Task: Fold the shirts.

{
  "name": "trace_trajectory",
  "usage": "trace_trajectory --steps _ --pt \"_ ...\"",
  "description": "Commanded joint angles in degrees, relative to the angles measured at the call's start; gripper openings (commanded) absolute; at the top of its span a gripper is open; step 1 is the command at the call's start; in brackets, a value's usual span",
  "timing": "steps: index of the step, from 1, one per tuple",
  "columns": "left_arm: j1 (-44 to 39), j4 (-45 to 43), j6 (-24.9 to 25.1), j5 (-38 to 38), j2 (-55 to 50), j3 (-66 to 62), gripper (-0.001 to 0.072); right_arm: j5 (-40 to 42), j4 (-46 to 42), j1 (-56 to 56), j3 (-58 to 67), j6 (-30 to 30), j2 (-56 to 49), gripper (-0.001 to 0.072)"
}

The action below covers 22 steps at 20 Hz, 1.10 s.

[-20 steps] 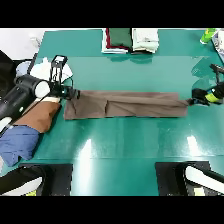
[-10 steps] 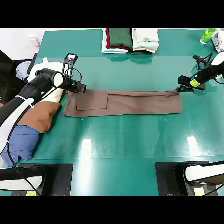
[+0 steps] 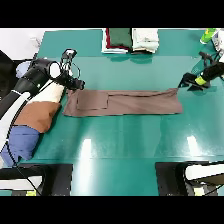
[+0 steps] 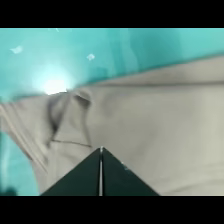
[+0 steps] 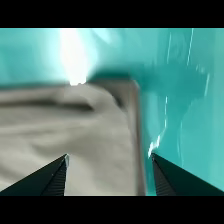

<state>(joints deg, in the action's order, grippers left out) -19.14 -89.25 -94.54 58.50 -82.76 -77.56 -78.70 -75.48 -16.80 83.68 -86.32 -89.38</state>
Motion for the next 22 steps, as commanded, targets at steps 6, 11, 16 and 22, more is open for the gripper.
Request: trace_trajectory --steps 6,11,16,22 --pt "-5.01 4.07 0.09 0.44 0.04 -0.92 0.0029 5.35 2.45 1.01 -12.28 0.52 -3.43 0.0593" --pt "-5.42 6.64 0.02 0.66 0.02 -0.92 0.0028 7.02 1.88 4.37 -12.28 1.51 -2.71 0.0178" --pt "-7.34 14.29 0.61 -4.0 -3.52 -1.09 0.0027 4.92 1.9 4.57 -12.15 1.55 2.1 0.0012" --pt "-15.45 14.8 1.68 -7.08 -15.32 -11.69 0.0027 -2.8 2.56 8.96 -3.52 -0.37 11.87 0.0012"
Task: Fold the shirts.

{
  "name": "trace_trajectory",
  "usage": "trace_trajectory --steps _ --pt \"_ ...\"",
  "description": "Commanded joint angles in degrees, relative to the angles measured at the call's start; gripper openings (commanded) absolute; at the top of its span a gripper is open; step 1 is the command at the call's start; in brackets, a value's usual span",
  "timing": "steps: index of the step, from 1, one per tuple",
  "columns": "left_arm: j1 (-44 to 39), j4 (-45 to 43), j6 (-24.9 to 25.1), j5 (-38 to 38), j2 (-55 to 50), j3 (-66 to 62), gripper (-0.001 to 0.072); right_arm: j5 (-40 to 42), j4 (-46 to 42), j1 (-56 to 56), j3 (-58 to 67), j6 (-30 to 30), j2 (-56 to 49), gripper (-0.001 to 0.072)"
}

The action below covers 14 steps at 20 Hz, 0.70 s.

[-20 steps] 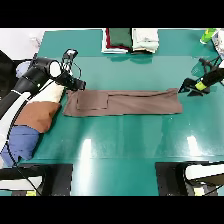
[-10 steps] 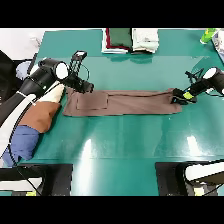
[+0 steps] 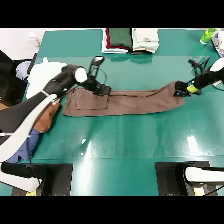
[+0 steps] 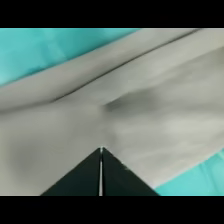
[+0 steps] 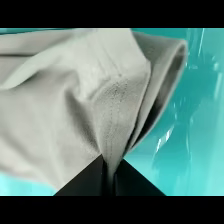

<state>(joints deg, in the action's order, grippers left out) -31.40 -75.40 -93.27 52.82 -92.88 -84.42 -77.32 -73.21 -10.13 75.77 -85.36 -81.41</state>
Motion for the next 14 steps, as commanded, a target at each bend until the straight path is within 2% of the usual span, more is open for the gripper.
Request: trace_trajectory --steps 1,4,8,10,14 --pt "-4.15 1.16 0.42 -1.55 -7.34 -6.86 0.0027 -5.22 0.28 3.87 6.78 -1.99 5.27 0.0011" --pt "-5.57 4.48 0.96 -1.42 -12.39 -9.7 0.0027 -7.39 0.28 8.74 13.79 -4.42 7.13 0.0011" --pt "-5.7 11.65 5.42 -2.21 -15.32 -9.66 0.0027 -9.55 0.31 15.21 22.12 -7.48 5.88 0.0012" --pt "-5.68 11.43 5.38 -2.47 -15.45 -9.64 0.0027 -10.78 0.68 17.75 25.73 -8.59 4.2 0.0012" --pt "-5.46 9.01 4.74 -2.12 -15.43 -10.16 0.0027 -11.19 8.31 19.74 29.75 -9.11 1.88 0.0012"
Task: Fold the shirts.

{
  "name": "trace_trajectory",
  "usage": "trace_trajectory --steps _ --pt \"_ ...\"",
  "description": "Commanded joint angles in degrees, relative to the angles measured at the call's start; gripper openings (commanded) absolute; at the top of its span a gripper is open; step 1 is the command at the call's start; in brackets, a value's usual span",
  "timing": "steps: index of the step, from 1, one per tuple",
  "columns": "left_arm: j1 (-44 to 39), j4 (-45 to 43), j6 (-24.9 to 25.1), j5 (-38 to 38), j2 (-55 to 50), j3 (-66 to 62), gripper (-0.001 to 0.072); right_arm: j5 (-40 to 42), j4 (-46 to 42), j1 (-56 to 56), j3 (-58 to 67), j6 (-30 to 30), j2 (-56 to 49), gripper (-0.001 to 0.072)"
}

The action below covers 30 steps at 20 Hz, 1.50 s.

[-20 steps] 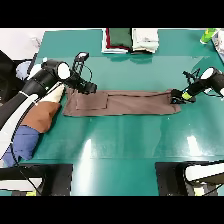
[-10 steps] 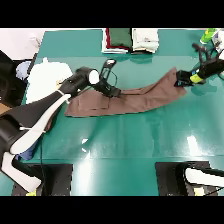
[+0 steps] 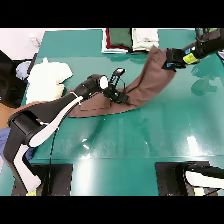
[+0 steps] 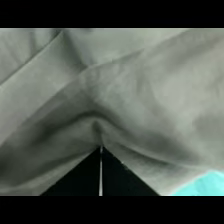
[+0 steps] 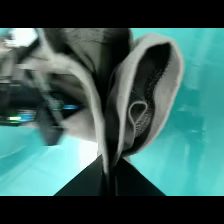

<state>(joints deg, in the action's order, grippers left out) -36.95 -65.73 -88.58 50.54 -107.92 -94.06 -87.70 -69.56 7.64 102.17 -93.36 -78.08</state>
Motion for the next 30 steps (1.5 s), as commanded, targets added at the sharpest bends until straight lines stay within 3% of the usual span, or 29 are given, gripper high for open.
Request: trace_trajectory --steps 1,4,11,18,20,21,23,27,30 --pt "0.61 -1.22 -0.37 1.53 -0.24 -1.36 0.0027 -0.81 5.6 2.08 3.87 -1.4 -1.92 0.0012" --pt "4.0 -5.64 -3.43 2.62 4.09 -2.1 0.0026 0.61 7.1 3.34 3.93 -2.34 -2.12 0.0012" --pt "20.04 -17.46 -2.38 9.44 23.04 -2.1 0.0028 12.94 7.08 15.15 3.91 -5.31 -4.35 0.0012" --pt "30.12 -20.09 -0.94 11.26 35.93 -2.1 0.0028 40.46 7.23 36.24 3.91 -7.23 -19.54 0.0029" --pt "30.38 -20.33 -0.94 12.35 37.0 -2.14 0.0028 50.73 8.74 40.13 4.0 -6.12 -24.22 0.0297" --pt "30.38 -20.37 -0.92 13.05 37.05 -2.14 0.0028 51.71 10.45 40.89 5.33 -4.2 -26.1 0.0347" --pt "30.38 -20.48 -0.9 14.78 37.07 -2.14 0.0028 44.22 8.94 40.24 10.1 -1.07 -27.8 0.0344" --pt "30.32 -20.37 -0.9 17.4 37.11 -2.12 0.0027 25.11 -8.41 33.62 11.63 -4.39 -23.63 0.034" --pt "30.32 -19.04 -0.87 18.03 37.09 -1.79 0.0027 8.76 -14.23 25.16 11.63 -5.99 -22.4 0.0343"
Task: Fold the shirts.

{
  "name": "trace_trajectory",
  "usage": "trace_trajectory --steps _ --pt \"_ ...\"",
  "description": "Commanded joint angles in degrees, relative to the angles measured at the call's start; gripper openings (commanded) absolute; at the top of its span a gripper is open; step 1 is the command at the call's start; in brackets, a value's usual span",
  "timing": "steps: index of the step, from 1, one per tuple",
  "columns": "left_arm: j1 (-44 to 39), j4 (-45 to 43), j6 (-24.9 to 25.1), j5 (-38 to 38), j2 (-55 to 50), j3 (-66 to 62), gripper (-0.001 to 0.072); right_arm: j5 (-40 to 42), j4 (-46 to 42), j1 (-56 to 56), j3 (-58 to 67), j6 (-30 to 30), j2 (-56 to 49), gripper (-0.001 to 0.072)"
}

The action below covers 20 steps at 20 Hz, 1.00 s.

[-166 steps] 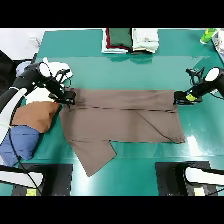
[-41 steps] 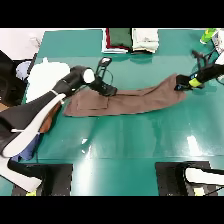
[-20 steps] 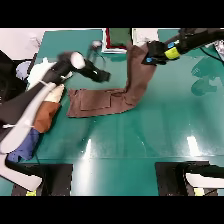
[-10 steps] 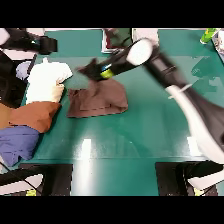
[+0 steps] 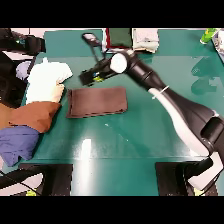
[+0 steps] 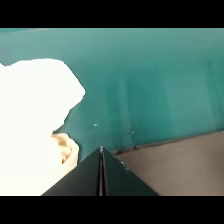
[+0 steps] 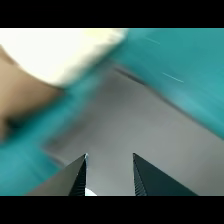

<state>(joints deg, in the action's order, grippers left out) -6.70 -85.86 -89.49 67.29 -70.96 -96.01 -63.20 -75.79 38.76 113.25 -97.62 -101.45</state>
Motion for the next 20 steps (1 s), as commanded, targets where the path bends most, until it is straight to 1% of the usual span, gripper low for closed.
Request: trace_trajectory --steps 1,2,3,6,7,11,14,18,20 --pt "-0.02 1.38 0.04 1.25 0.09 0.15 0.0027 -19.3 -8.26 -8.63 0.17 -2.78 0.92 0.036" --pt "-0.04 1.46 0.31 1.22 0.02 0.15 0.0027 -21.38 -7.76 -11.54 -0.92 -3.54 0.96 0.0529" --pt "-0.04 2.19 1.18 1.22 -0.02 0.15 0.0027 -22.45 -7.17 -13.55 -2.56 -4.7 0.96 0.0617" --pt "-0.04 2.73 1.55 1.27 -0.04 0.15 0.0028 -20.72 -4.92 -16.83 -9.84 -8.68 0.96 0.0621" --pt "-0.04 2.73 1.57 1.27 -0.04 0.15 0.0027 -18.21 -2.95 -17.07 -12.55 -9.86 0.96 0.0622" --pt "-0.04 2.75 2.03 1.44 -0.04 0.15 0.0028 -6.14 7.61 -16.94 -20.5 -11.19 0.79 0.0622" --pt "-0.04 3.58 3.04 2.95 -0.02 0.15 0.0028 -6.69 10.14 -16.46 -21.51 -11.41 -1.88 0.0621" --pt "-0.04 3.78 3.04 3.91 -0.04 0.15 0.0028 -6.32 9.97 -12.61 -17.9 -11.17 -6.12 0.0617" --pt "-0.04 3.8 3.06 4.33 -0.02 0.15 0.0028 -6.47 8.83 -11.1 -15.23 -11.19 -8.2 0.0486"
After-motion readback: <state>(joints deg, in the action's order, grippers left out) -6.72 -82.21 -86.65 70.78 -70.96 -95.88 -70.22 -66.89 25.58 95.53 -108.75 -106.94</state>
